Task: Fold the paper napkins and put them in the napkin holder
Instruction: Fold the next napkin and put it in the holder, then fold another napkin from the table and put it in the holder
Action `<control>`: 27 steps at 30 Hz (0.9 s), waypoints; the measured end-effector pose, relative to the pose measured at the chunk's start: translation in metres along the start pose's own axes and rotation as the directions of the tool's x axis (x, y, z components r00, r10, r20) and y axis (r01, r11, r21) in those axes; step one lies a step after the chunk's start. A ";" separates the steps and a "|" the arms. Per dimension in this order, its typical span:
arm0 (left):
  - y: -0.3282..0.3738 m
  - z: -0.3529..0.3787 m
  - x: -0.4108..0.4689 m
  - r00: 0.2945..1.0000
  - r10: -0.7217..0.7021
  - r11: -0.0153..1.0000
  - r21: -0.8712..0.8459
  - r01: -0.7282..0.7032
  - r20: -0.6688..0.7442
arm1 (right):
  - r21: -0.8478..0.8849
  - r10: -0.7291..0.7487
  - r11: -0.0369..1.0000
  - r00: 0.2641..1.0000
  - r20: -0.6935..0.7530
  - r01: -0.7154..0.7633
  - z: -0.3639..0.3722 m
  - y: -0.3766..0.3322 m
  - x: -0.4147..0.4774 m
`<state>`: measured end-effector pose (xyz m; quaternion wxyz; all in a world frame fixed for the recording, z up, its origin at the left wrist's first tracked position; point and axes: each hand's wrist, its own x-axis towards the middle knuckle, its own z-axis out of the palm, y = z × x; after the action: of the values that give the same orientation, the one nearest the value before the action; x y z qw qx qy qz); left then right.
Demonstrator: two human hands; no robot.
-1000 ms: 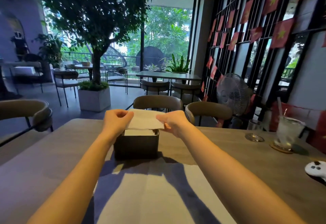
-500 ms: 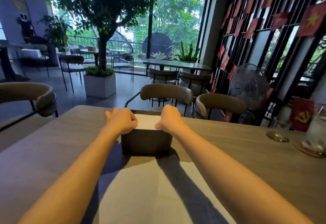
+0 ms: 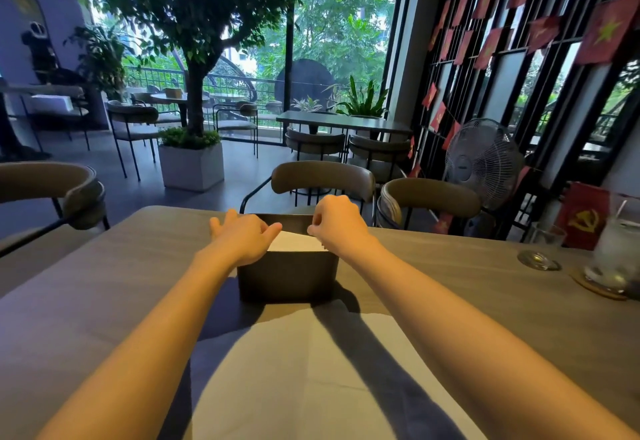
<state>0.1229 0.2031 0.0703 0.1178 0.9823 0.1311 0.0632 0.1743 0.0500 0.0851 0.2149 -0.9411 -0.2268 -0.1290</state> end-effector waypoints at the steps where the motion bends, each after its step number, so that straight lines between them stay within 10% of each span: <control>1: 0.004 0.000 -0.004 0.998 0.014 1.000 -0.009 -0.014 -0.061 | 0.074 0.011 0.997 0.999 -0.032 -0.009 -0.004 0.002 -0.004; 6: 0.029 0.004 -0.042 0.877 0.197 0.906 -0.260 -0.334 -0.438 | 0.269 0.110 0.959 0.991 -0.081 -0.085 -0.033 0.027 -0.038; 14: 0.068 0.026 -0.108 0.888 0.456 0.841 -0.358 -0.406 0.065 | -0.196 0.326 0.945 0.779 0.535 -0.261 -0.053 0.093 -0.113; 27: 0.080 0.079 -0.164 0.930 0.311 0.948 -0.140 -0.287 0.198 | -0.110 0.244 0.970 0.849 0.468 -0.219 -0.051 0.125 -0.174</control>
<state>-0.0026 0.0663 -0.0012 0.1737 0.9839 -0.0373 -0.0204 0.0770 -0.1387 0.0276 0.1416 -0.9694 -0.1543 0.1281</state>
